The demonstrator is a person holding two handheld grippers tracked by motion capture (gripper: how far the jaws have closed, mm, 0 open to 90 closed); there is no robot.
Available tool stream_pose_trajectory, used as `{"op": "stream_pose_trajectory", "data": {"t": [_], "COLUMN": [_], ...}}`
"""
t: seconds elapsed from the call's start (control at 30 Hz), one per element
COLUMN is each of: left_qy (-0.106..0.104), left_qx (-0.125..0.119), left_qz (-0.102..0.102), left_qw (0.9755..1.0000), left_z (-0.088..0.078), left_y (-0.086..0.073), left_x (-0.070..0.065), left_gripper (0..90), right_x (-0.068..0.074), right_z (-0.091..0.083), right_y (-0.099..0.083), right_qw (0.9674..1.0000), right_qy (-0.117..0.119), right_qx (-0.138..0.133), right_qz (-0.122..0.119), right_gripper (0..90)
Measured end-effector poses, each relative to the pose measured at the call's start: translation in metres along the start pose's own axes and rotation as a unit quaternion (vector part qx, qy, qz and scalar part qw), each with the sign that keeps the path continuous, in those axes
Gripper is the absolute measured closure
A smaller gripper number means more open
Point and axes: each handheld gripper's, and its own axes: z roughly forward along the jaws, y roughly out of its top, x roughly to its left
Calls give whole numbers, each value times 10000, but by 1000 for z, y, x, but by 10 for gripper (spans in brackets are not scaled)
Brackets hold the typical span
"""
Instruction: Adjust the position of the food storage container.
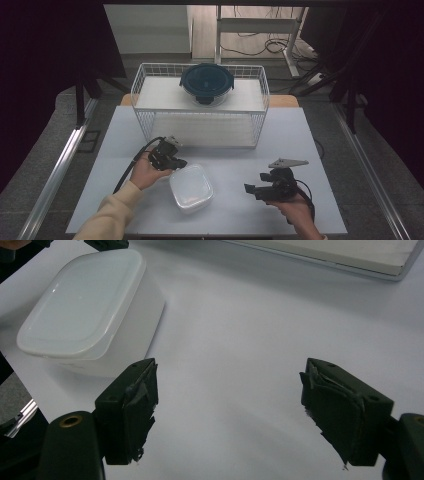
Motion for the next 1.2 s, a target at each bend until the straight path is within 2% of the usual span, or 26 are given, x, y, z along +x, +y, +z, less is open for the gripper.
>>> {"op": "stream_pose_trajectory", "data": {"t": [0.07, 0.2, 0.27, 0.33, 0.47, 0.63, 0.73, 0.87, 1.03, 1.2], "left_qy": [210, 386, 418, 478, 299, 13, -143, -242, -333, -370], "left_qx": [-34, -174, -262, -290, -183, -237, -191, -137, -44, -71], "left_qz": [-55, -337, -438, -585, -840, -933, -896, -813, -877, -923], "left_qw": [9998, 9985, 9978, 9967, 9958, 9954, 9957, 9963, 9956, 9950], "left_z": [-3, -22, -34, -43, -45, -46, -39, -30, -21, -17], "left_y": [-1, -7, -15, -29, -53, -77, -85, -84, -80, -76], "left_x": [2, 9, 12, 13, 10, -5, -17, -24, -23, -21], "left_gripper": [900, 900, 900, 900, 900, 900, 900, 899, 899, 899], "right_x": [0, 0, 0, -1, -1, 2, 2, 1, 1, 0], "right_z": [-1, -3, -3, -2, -1, 1, 2, 3, 1, 2], "right_y": [0, 1, 0, 0, 0, 0, 0, -1, -1, -2], "right_qw": [10000, 10000, 10000, 10000, 10000, 10000, 10000, 10000, 10000, 10000], "right_qy": [-14, -11, -15, -27, -38, -25, -22, -35, -37, -41], "right_qx": [-29, -54, -54, -44, -39, -10, 6, 38, 10, 41], "right_qz": [12, 12, 12, 29, 40, 17, 22, 22, 12, 38], "right_gripper": [228, 228, 228, 228, 228, 226, 226, 225, 224, 224]}}
